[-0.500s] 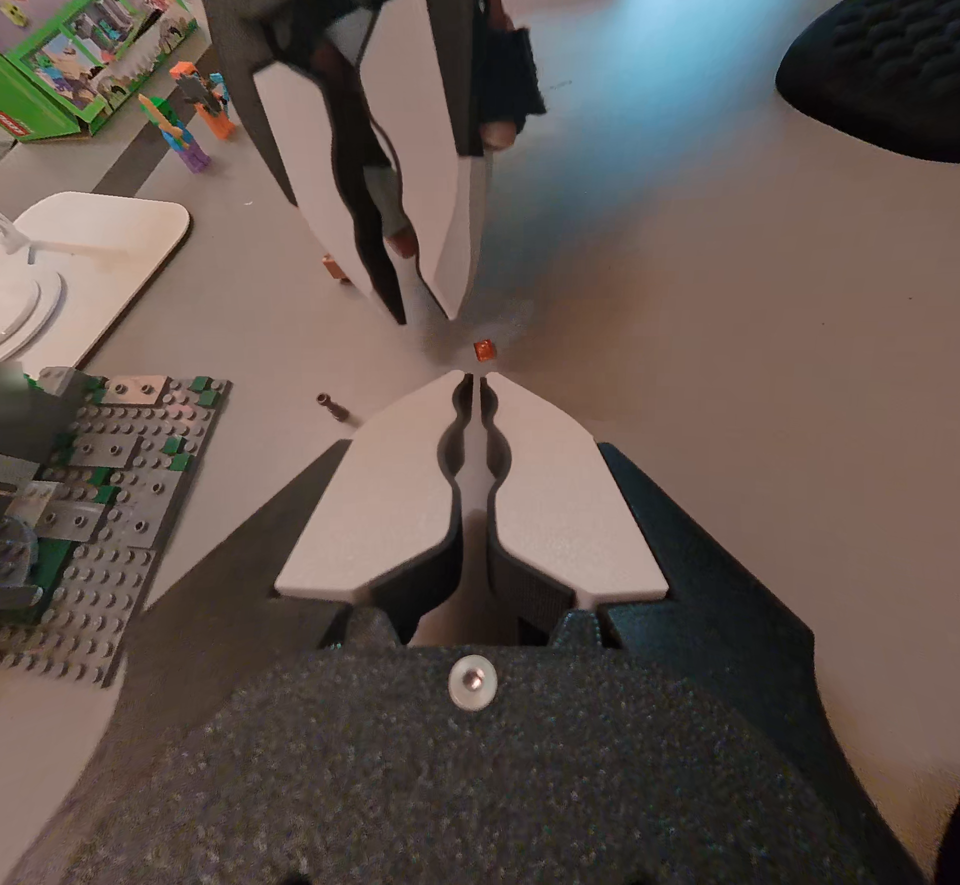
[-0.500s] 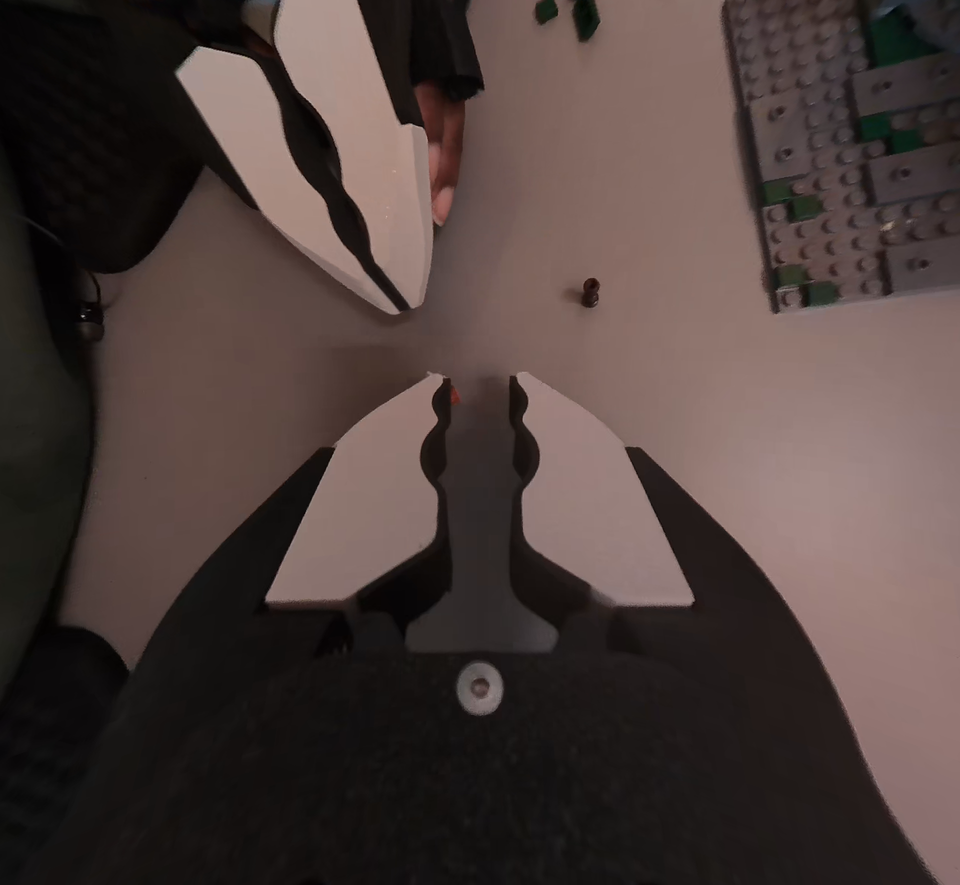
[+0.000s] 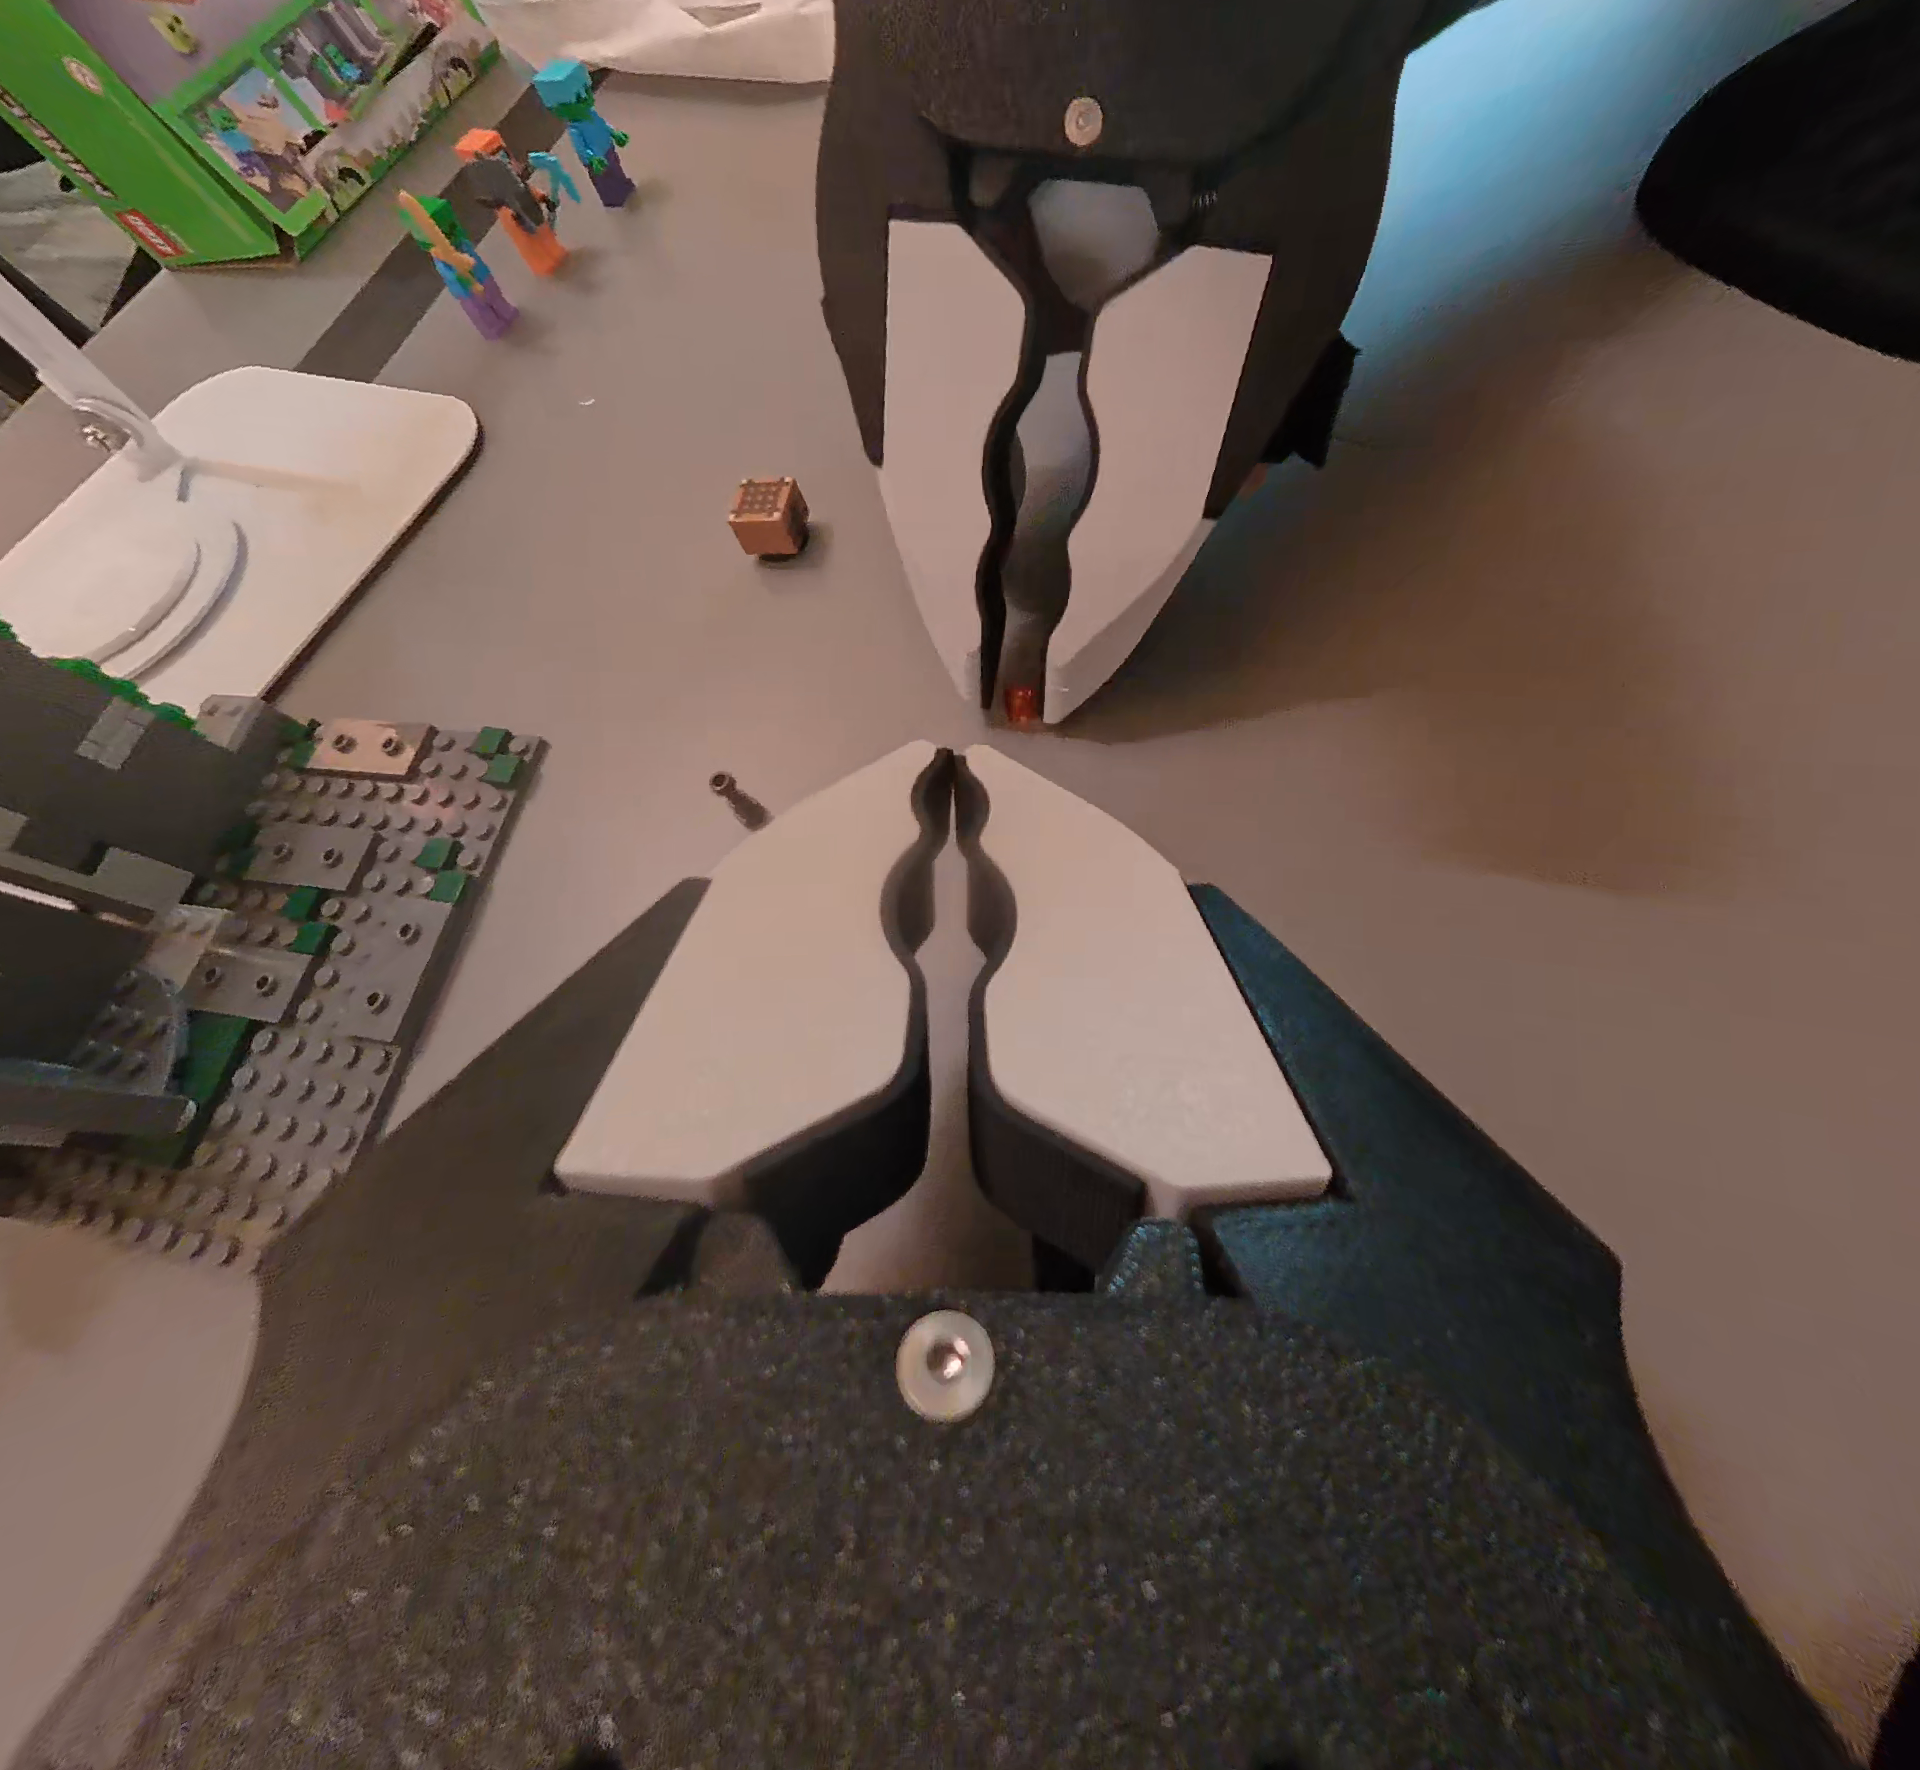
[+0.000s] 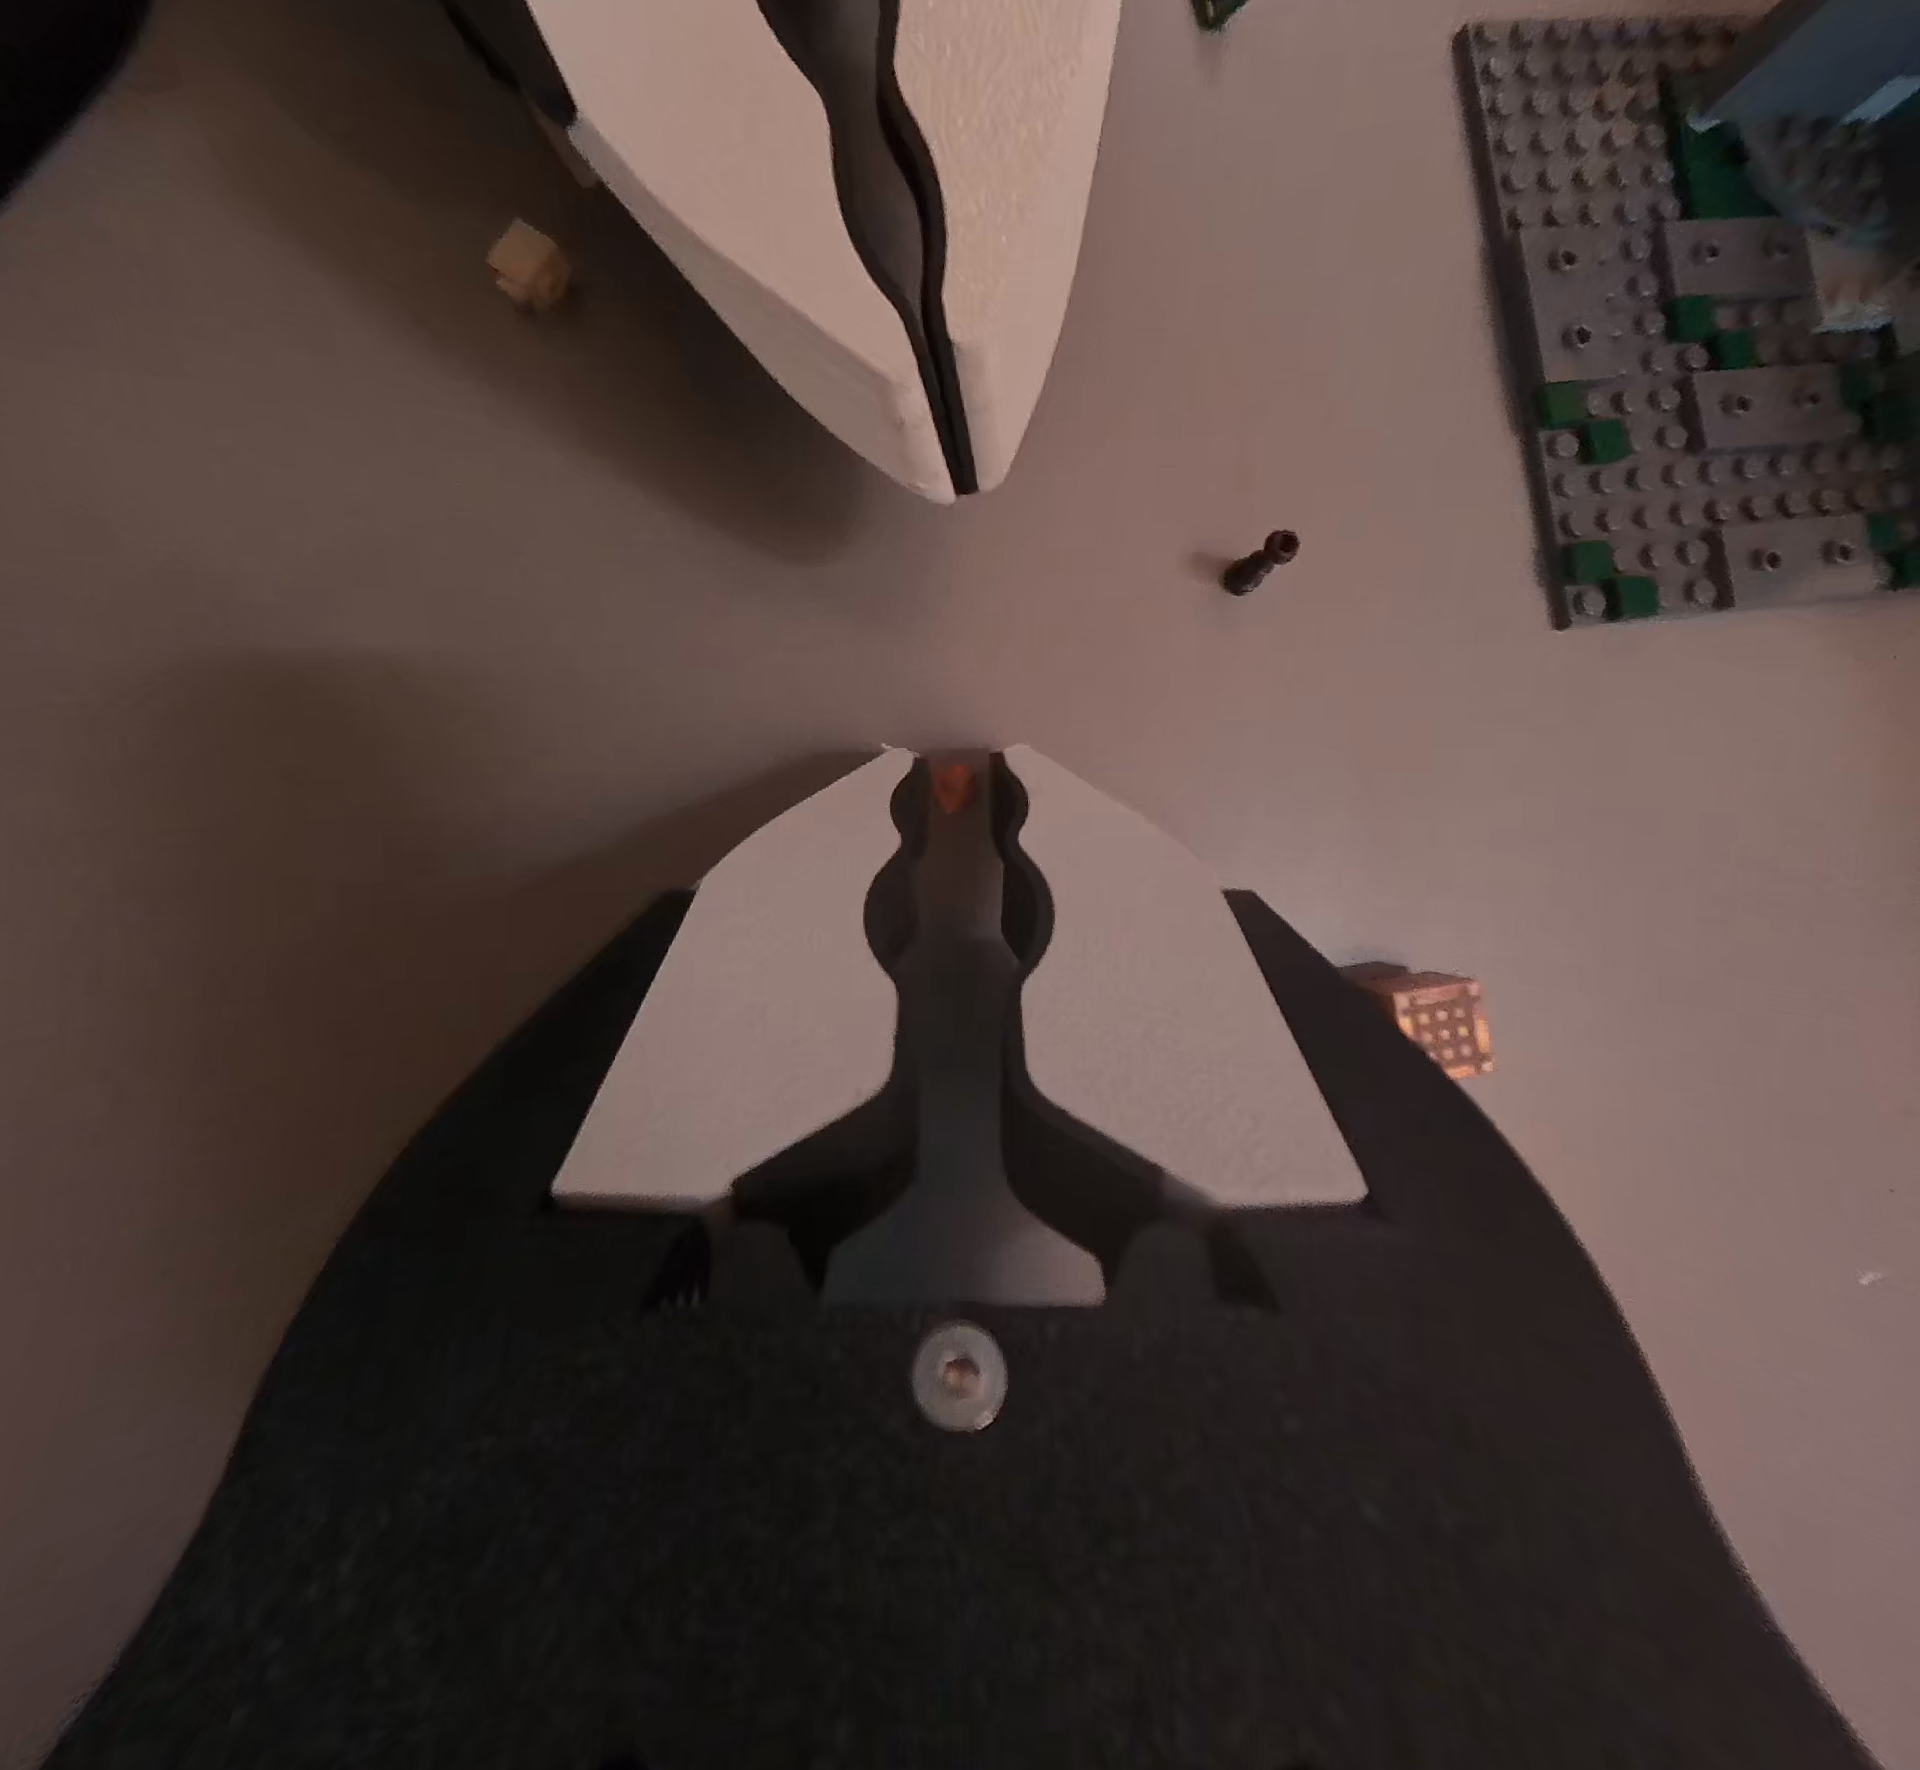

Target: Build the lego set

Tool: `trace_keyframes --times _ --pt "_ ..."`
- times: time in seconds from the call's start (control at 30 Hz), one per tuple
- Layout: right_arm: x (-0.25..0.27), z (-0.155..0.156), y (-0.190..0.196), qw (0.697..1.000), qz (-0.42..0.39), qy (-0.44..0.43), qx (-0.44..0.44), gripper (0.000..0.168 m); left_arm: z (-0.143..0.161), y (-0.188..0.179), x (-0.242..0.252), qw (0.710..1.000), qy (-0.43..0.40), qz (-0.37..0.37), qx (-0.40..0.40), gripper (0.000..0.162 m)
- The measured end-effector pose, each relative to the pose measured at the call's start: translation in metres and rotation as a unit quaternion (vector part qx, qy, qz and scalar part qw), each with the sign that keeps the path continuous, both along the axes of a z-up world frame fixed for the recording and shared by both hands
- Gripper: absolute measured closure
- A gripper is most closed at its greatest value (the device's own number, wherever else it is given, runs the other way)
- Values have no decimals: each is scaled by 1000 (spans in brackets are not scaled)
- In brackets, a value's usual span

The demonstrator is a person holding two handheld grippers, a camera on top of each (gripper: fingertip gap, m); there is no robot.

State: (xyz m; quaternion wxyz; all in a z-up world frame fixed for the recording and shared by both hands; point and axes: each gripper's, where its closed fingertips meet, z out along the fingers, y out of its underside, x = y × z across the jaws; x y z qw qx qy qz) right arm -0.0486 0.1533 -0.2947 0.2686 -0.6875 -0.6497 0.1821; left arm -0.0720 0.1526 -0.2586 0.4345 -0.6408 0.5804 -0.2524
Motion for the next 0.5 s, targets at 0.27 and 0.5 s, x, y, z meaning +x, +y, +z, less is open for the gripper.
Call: trace_keyframes --times 0.27,0.5 --pt "2 0 37 999 -29 -28 25 161 6 15 -13 999 0 37 6 162" --pt "0 25 40 998 -41 37 30 154 2 16 -15 999 14 41 5 162"
